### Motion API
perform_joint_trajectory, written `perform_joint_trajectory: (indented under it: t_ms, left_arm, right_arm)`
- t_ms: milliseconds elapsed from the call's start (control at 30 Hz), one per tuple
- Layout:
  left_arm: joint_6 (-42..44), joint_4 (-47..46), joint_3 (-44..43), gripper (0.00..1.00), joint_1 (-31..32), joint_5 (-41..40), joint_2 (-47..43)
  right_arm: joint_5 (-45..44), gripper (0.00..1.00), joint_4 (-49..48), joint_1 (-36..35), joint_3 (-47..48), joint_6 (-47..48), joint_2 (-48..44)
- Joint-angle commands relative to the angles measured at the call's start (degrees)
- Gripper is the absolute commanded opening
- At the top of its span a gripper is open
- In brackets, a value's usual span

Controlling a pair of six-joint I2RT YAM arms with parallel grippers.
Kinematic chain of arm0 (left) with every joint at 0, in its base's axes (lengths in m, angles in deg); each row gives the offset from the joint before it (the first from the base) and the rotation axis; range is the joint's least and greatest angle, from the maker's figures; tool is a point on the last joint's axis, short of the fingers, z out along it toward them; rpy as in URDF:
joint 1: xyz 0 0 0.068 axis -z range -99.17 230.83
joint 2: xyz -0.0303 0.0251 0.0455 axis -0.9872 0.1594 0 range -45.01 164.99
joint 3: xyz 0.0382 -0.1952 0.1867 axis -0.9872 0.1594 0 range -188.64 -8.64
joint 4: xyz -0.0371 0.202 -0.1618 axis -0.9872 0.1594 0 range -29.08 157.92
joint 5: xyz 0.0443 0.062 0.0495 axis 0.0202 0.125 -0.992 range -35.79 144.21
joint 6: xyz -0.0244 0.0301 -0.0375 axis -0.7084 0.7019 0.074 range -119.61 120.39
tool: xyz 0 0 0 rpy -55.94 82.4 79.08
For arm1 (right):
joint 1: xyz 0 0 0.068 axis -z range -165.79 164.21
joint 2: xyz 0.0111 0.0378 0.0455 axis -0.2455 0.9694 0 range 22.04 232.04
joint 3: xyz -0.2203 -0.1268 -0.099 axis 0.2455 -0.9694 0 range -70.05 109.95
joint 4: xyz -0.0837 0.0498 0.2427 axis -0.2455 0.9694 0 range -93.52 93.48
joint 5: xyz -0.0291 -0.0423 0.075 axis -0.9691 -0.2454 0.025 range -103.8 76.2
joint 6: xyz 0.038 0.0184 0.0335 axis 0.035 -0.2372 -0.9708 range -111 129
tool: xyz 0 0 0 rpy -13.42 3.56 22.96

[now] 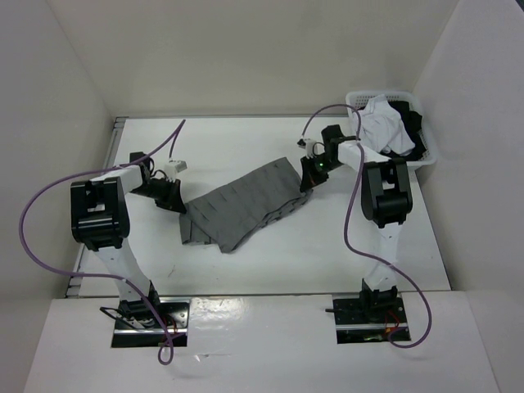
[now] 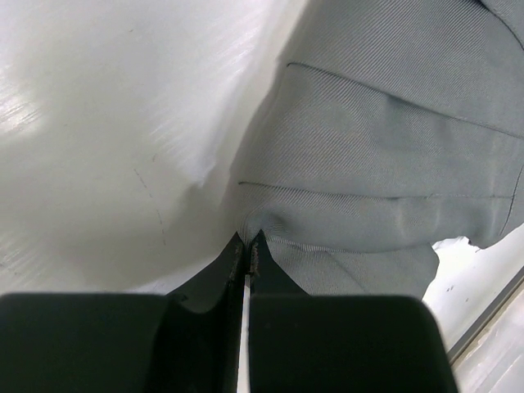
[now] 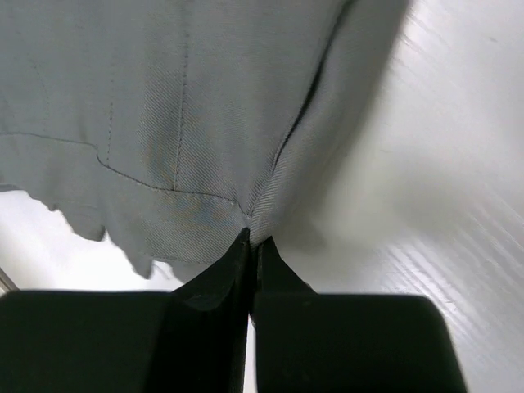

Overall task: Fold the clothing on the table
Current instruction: Fold the skirt

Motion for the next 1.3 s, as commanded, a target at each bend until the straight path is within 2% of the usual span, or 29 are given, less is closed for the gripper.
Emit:
perform_joint_trajectory:
  t_ms: [0, 133, 167, 300, 400, 867, 1267]
  left_arm:
    - [1.02, 1.40, -2.64, 0.00, 1.39, -0.16, -1.19]
    - [-0.12, 2.01, -3.69, 0.00, 2.53, -0.69, -1.20]
    - [-0.73, 2.01, -3.70, 0.00, 3.14, -0.69, -1.20]
    - [-1.26, 2.01, -4.23, 0.00, 3.67, -1.22, -0.67]
    - [-2.31, 2.01, -4.75, 0.00, 3.67, -1.22, -0.15]
    - [-4.51, 2.54, -5.81, 0.00, 3.67, -0.16, 1.53]
    - [-4.51, 2.54, -5.28, 0.00, 3.67, 0.37, 1.53]
  right_arm:
    - [-2.49, 0.00, 2.21, -4.11, 5.11, -1.58, -7.00]
    - [-11.98, 0.00, 2.22, -9.30, 8.28, -4.12, -11.22]
    - [-16.70, 0.00, 1.70, -11.66, 9.50, -4.74, -12.53]
    - [-25.41, 0.00, 3.44, -16.77, 13.90, -5.80, -13.25]
    - [-28.51, 0.00, 5.02, -20.37, 16.89, -5.80, -13.25]
    - [-31.59, 0.00, 8.02, -36.11, 23.14, -6.24, -10.26]
    - [-31.07, 0.00, 11.89, -45.42, 36.66, -9.14, -1.47]
